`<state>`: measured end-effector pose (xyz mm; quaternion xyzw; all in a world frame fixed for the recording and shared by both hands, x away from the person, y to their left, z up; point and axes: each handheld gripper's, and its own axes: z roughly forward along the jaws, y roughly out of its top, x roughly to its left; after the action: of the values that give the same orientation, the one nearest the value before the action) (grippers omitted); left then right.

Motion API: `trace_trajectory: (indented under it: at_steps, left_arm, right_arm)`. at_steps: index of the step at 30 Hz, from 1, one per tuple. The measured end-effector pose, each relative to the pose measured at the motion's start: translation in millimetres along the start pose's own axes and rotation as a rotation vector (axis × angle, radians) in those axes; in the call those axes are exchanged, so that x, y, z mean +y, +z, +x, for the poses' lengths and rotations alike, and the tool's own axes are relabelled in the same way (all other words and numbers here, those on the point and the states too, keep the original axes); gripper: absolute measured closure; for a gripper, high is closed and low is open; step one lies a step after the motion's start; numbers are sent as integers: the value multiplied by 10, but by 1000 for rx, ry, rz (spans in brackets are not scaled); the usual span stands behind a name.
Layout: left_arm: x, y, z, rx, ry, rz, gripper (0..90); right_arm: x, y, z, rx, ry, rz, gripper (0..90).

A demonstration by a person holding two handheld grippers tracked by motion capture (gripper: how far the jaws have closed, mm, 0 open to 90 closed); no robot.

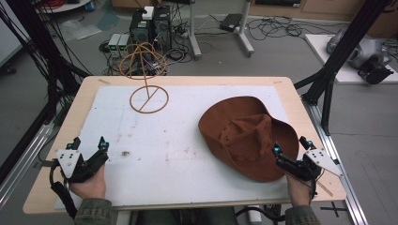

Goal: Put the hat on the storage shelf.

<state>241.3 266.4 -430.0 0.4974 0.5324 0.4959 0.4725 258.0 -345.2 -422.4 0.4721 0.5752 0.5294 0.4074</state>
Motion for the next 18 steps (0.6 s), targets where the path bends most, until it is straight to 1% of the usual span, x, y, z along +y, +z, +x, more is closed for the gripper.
trace_trajectory:
  at_steps: [4,7,8,15,18]
  left_arm:
    - [-1,-5,11,0,-3,4,227]
    - [3,-18,27,9,-7,-5,229]
    - [4,-23,36,11,-7,-7,229]
    - [5,-42,74,21,-15,-6,230]
    - [4,-51,86,22,-16,-9,232]
  right_arm:
    - [2,21,5,29,-4,7,55]
    - [11,44,23,52,-2,19,55]
    - [22,51,35,61,3,28,55]
    - [131,128,114,116,-15,27,55]
    - [150,171,134,135,-16,40,55]
